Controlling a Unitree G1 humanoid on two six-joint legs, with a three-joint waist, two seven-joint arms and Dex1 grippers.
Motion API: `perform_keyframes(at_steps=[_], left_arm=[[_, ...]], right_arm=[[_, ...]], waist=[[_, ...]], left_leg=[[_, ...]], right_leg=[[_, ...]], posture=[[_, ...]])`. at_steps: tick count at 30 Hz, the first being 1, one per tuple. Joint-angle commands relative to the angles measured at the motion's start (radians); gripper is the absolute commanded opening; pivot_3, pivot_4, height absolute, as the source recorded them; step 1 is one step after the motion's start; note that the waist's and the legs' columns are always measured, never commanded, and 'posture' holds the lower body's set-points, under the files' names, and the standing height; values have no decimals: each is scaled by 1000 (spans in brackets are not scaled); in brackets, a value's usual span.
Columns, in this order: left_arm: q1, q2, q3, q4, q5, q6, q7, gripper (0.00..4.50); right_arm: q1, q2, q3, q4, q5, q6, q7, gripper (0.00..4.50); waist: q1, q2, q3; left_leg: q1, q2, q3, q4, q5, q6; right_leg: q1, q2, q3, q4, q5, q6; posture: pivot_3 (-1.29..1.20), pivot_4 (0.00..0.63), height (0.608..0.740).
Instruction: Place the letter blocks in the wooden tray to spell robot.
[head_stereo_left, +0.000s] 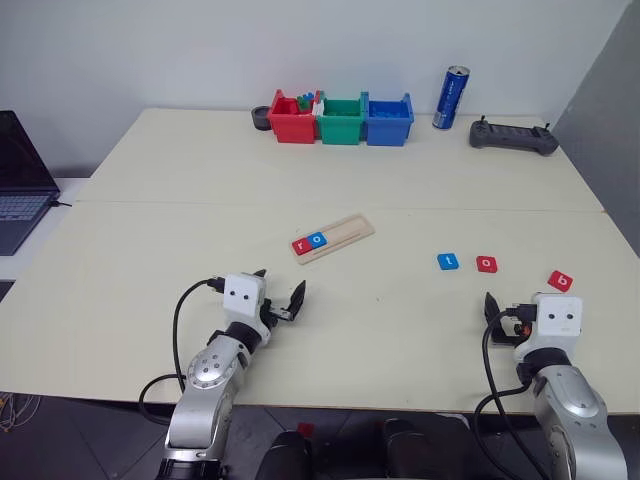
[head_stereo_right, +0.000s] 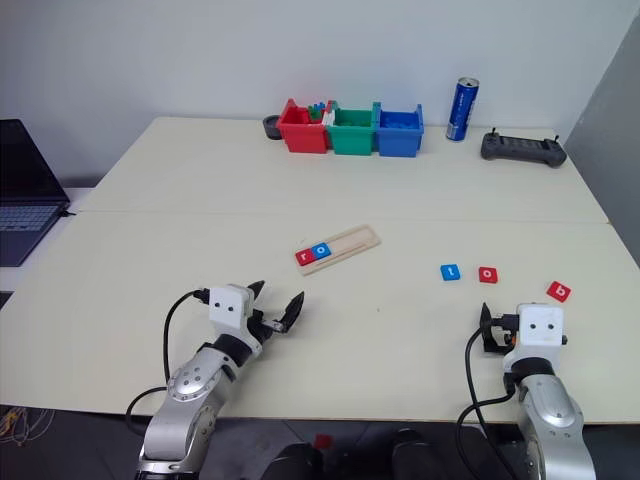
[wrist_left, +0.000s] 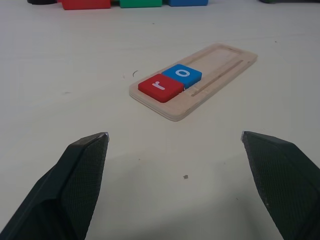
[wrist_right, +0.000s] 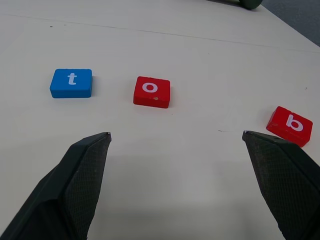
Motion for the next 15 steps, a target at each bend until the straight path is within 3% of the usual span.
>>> perform_keyframes(at_steps=[1, 7, 15], left_arm=[[-29, 5, 25, 9, -4, -30, 7, 4500], [-96, 36, 38, 65, -37, -49, -68, 4500], [-309, 110, 57, 298, -113, -80, -246, 4500]], right_arm=[[-17, -24, -7, -25, -8, -14, 9, 4489], [-98, -103, 4, -35, 45, 22, 106, 4489], [-264, -264, 58, -7, 271, 136, 417, 4489]], waist=[[0, 0, 0], [0, 0, 0], [0, -4, 3]], left_leg=[[0, 0, 0, 0, 0, 0], [0, 0, 0, 0, 0, 0], [0, 0, -1, 0, 0, 0]], right_leg=[[0, 0, 0, 0, 0, 0], [0, 0, 0, 0, 0, 0], [1, 1, -2, 0, 0, 0]], posture=[[0, 150, 740], [0, 150, 740], [0, 150, 740]])
